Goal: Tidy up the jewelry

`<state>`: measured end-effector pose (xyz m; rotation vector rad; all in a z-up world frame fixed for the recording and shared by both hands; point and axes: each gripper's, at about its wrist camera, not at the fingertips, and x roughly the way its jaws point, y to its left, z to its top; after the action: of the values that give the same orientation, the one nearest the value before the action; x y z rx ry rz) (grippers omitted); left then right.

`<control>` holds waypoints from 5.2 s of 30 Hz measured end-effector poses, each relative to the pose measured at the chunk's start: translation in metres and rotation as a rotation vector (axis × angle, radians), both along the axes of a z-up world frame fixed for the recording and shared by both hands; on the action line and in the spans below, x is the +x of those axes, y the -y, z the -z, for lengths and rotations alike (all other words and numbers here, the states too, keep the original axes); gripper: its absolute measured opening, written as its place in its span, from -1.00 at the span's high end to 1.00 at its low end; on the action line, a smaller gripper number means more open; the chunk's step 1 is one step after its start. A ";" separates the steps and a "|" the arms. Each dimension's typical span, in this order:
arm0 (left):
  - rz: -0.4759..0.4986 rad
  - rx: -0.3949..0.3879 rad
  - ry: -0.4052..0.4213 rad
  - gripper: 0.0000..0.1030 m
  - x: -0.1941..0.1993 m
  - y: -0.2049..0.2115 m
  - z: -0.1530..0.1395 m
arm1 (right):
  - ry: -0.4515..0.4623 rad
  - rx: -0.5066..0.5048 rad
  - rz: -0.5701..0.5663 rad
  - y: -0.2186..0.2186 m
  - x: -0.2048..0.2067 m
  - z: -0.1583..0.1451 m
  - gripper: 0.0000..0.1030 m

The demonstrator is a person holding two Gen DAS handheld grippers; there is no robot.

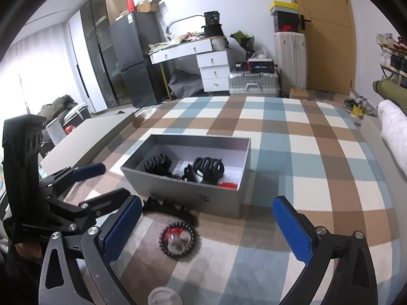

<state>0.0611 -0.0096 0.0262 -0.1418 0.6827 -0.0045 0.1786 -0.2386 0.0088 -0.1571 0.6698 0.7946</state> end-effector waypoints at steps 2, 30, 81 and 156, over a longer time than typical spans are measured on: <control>-0.003 0.003 -0.001 -0.96 -0.003 0.000 0.000 | -0.006 -0.016 -0.011 0.001 -0.004 0.002 -1.00; 0.009 0.040 -0.067 -0.96 -0.009 0.001 0.016 | -0.045 -0.212 -0.085 -0.013 -0.011 0.039 -0.88; -0.004 0.020 -0.077 -0.96 -0.006 -0.007 0.021 | -0.115 -0.133 -0.174 -0.042 -0.018 0.058 0.69; 0.061 0.126 -0.235 0.90 0.005 0.022 0.047 | -0.078 -0.105 -0.137 -0.016 -0.010 0.029 0.68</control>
<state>0.0657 -0.0317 -0.0210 -0.0002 0.9190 -0.0031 0.1684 -0.2221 -0.0206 -0.2704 0.7815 0.9013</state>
